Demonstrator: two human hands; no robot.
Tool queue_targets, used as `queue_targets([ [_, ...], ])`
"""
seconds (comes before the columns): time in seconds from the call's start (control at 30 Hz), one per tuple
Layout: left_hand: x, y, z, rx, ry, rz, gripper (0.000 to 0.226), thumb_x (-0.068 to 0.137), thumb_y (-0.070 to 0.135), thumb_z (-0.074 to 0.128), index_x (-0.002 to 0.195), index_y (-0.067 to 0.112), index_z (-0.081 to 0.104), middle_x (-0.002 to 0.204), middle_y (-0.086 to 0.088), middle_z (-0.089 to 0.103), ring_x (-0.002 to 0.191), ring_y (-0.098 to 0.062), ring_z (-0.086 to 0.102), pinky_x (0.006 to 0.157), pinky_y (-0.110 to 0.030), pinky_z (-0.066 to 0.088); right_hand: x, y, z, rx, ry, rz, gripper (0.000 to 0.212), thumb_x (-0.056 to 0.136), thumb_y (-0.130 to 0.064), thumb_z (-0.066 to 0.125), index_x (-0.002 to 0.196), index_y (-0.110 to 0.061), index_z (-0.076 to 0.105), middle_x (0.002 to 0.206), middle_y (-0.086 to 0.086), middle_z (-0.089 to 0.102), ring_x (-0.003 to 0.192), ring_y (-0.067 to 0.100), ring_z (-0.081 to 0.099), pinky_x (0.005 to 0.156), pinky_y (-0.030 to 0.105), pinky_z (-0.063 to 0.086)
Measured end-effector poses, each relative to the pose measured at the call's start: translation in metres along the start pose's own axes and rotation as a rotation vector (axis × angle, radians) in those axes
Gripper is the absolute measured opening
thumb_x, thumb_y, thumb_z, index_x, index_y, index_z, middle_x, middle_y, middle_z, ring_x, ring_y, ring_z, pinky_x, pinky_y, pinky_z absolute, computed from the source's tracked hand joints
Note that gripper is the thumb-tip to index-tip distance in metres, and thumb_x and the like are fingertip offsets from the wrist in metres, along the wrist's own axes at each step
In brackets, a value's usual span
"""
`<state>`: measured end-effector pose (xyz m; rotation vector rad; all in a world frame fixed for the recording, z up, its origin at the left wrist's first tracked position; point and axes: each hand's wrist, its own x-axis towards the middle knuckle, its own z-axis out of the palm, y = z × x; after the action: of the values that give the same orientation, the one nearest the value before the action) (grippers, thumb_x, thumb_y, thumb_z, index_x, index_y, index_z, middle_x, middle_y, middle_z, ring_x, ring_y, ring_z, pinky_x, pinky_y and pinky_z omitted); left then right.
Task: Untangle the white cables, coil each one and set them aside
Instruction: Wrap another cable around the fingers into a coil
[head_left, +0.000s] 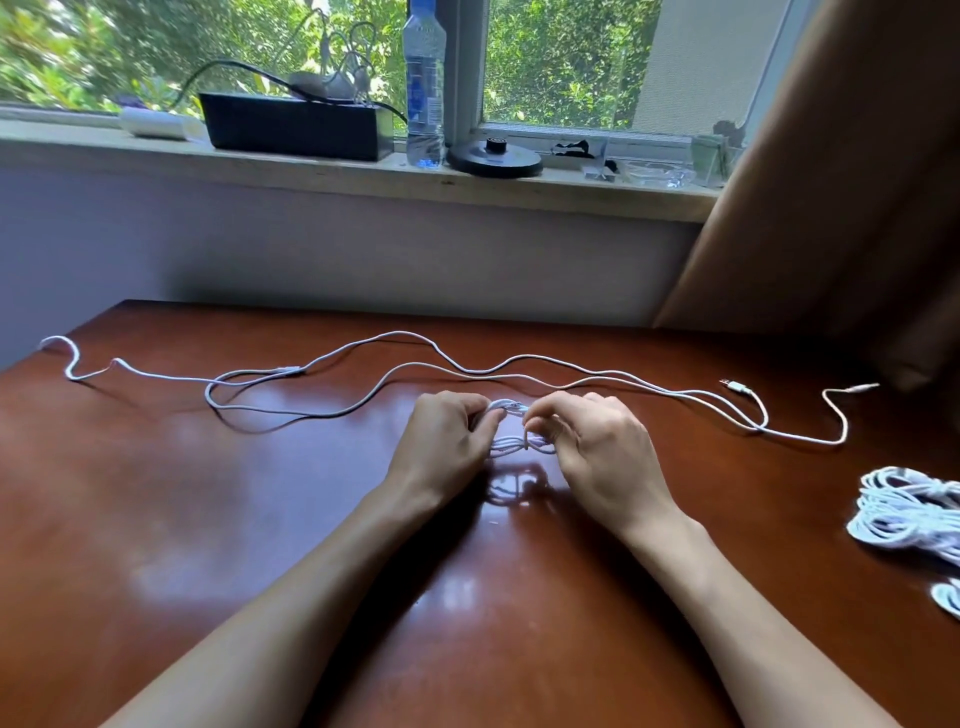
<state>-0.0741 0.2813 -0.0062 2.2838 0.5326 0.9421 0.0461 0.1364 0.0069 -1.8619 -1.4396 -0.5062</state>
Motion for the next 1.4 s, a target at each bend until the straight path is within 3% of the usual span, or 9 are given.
queue_targets([
  [0.23, 0.000, 0.007, 0.005, -0.094, -0.037, 0.051, 0.025, 0.095, 0.025, 0.059, 0.079, 0.007, 0.067, 0.058, -0.002, 0.060, 0.053, -0.020, 0.056, 0.056, -0.036, 0.047, 0.000, 0.006, 0.009, 0.270, 0.001, 0.359, 0.013, 0.088, -0.045, 0.056, 0.088, -0.036, 0.064, 0.073, -0.013, 0.068, 0.073, 0.017, 0.064, 0.071, 0.043, 0.054],
  [0.43, -0.006, 0.022, 0.005, -0.263, -0.103, 0.076, 0.018, 0.099, 0.004, 0.056, 0.087, 0.007, 0.070, 0.058, 0.004, 0.063, 0.045, -0.003, 0.053, 0.052, -0.015, 0.040, 0.003, 0.004, 0.009, 0.386, 0.094, 0.437, 0.014, 0.090, -0.046, 0.059, 0.085, -0.035, 0.068, 0.067, -0.007, 0.069, 0.063, 0.018, 0.067, 0.064, 0.046, 0.056],
  [0.53, -0.009, 0.026, 0.008, -0.338, -0.140, 0.069, 0.021, 0.101, 0.004, 0.052, 0.088, 0.009, 0.068, 0.058, 0.000, 0.063, 0.044, -0.008, 0.050, 0.049, -0.020, 0.041, 0.003, 0.006, 0.009, 0.403, 0.084, 0.482, 0.020, 0.089, -0.052, 0.057, 0.085, -0.036, 0.068, 0.064, -0.005, 0.068, 0.057, 0.023, 0.067, 0.059, 0.049, 0.056],
  [0.7, -0.010, 0.028, 0.011, -0.475, -0.192, 0.001, 0.021, 0.103, 0.006, 0.050, 0.088, 0.009, 0.064, 0.053, 0.007, 0.049, 0.045, -0.010, 0.040, 0.048, -0.023, 0.035, 0.006, 0.007, 0.005, 0.516, 0.149, 0.594, 0.020, 0.099, -0.028, 0.063, 0.081, -0.026, 0.070, 0.058, -0.001, 0.060, 0.042, 0.020, 0.060, 0.046, 0.034, 0.049],
  [0.8, -0.009, 0.029, 0.012, -0.527, -0.247, -0.006, 0.023, 0.104, 0.005, 0.048, 0.086, 0.011, 0.063, 0.056, 0.010, 0.052, 0.047, -0.007, 0.038, 0.048, -0.020, 0.034, 0.006, 0.012, 0.005, 0.524, 0.185, 0.611, 0.020, 0.099, -0.028, 0.062, 0.082, -0.024, 0.070, 0.065, 0.010, 0.063, 0.046, 0.027, 0.058, 0.046, 0.038, 0.050],
  [0.93, -0.008, 0.029, 0.009, -0.526, -0.319, 0.022, 0.021, 0.103, 0.013, 0.051, 0.088, 0.018, 0.065, 0.066, 0.004, 0.058, 0.050, -0.008, 0.041, 0.051, -0.019, 0.035, 0.004, 0.017, 0.005, 0.531, 0.152, 0.616, 0.023, 0.100, -0.027, 0.060, 0.080, -0.025, 0.068, 0.061, 0.004, 0.058, 0.044, 0.022, 0.056, 0.044, 0.044, 0.050],
  [1.13, -0.010, 0.029, 0.004, -0.553, -0.373, -0.040, 0.022, 0.105, 0.007, 0.048, 0.090, 0.004, 0.064, 0.069, -0.007, 0.054, 0.053, -0.012, 0.037, 0.049, -0.021, 0.032, 0.006, 0.025, 0.010, 0.578, 0.048, 0.657, 0.019, 0.097, -0.025, 0.065, 0.081, -0.022, 0.075, 0.075, -0.005, 0.072, 0.070, 0.013, 0.061, 0.071, 0.036, 0.050],
  [1.27, -0.012, 0.033, 0.001, -0.680, -0.422, -0.116, 0.023, 0.107, 0.007, 0.043, 0.093, 0.001, 0.061, 0.067, -0.009, 0.052, 0.051, -0.014, 0.036, 0.047, -0.023, 0.029, 0.007, 0.026, 0.006, 0.719, -0.014, 0.715, 0.021, 0.097, -0.026, 0.067, 0.080, -0.023, 0.079, 0.063, 0.005, 0.055, 0.061, 0.021, 0.042, 0.059, 0.031, 0.034],
  [1.4, -0.010, 0.030, 0.001, -0.728, -0.442, -0.128, 0.025, 0.108, 0.014, 0.043, 0.095, -0.001, 0.059, 0.067, -0.006, 0.052, 0.053, -0.015, 0.037, 0.050, -0.024, 0.031, 0.008, 0.020, 0.003, 0.842, -0.069, 0.767, 0.024, 0.096, -0.026, 0.067, 0.076, -0.025, 0.080, 0.077, 0.019, 0.061, 0.072, 0.026, 0.048, 0.068, 0.036, 0.037],
])
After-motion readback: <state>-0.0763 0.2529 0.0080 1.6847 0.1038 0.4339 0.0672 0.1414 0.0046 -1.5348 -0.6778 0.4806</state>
